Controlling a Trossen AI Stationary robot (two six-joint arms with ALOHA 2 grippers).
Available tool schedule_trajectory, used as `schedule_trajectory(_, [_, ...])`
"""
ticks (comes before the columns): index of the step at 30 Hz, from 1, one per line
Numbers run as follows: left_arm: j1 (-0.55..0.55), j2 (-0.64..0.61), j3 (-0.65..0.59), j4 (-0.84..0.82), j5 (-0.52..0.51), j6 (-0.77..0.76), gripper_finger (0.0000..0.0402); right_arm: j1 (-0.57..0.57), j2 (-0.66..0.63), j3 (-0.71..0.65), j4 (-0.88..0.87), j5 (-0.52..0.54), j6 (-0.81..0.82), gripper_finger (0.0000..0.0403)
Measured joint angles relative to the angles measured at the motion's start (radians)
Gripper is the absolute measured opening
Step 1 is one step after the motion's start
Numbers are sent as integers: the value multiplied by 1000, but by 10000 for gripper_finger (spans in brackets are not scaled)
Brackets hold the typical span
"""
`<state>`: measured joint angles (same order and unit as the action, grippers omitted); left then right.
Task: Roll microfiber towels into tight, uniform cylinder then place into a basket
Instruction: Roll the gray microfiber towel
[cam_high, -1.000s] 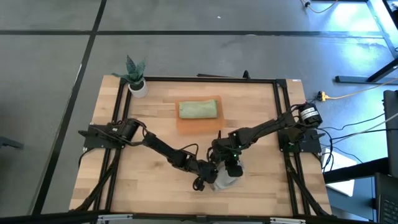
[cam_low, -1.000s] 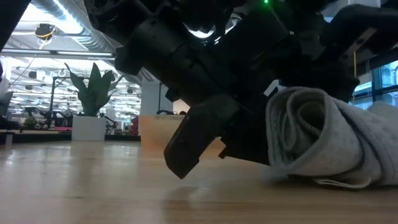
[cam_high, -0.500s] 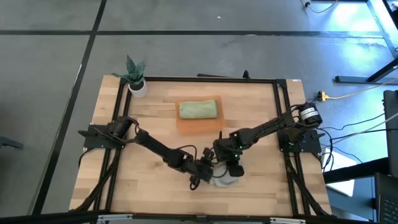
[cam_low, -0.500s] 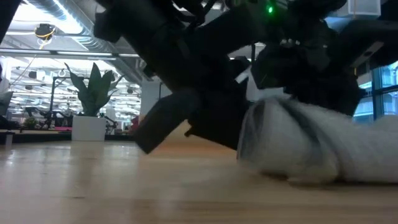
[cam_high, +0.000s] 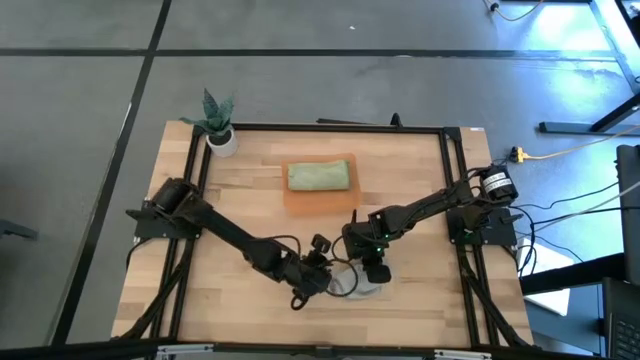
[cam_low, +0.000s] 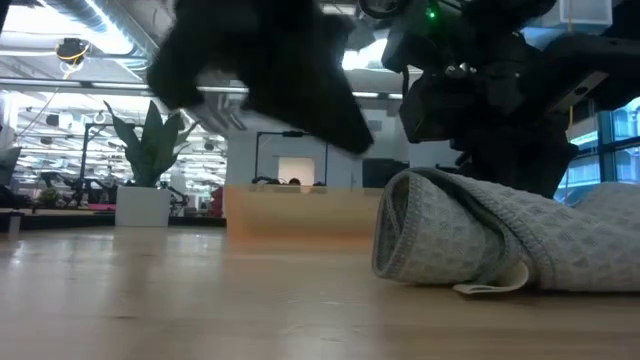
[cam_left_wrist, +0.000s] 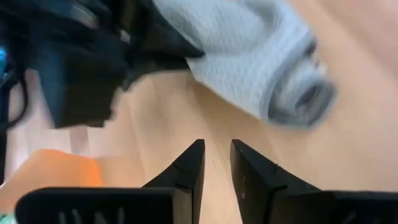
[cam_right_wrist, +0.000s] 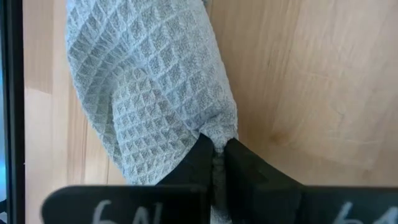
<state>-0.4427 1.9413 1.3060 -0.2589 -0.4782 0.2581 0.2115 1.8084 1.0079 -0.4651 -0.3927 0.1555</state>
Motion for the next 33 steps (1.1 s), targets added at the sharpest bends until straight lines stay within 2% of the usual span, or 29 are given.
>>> schedule_trajectory(2, [-5,-28,0,6,12,-25,69,0,0,1,0,4,0,24])
schedule_trajectory(6, [-8,-39,2,90,115,-35,69,0,0,1,5,9,0,25])
schedule_trajectory(10, [1,16,2,198,219,12,69,0,0,1,6,15,0,25])
schedule_trajectory(13, [14,61,2,284,223,55,69,0,0,1,8,17,1,25])
schedule_trajectory(17, [34,105,2,320,226,62,69,0,0,1,10,18,10,26])
schedule_trajectory(25, [51,177,2,305,268,38,69,0,0,1,10,24,23,27])
schedule_trajectory(33, [52,180,3,280,268,32,69,0,0,1,14,29,26,30])
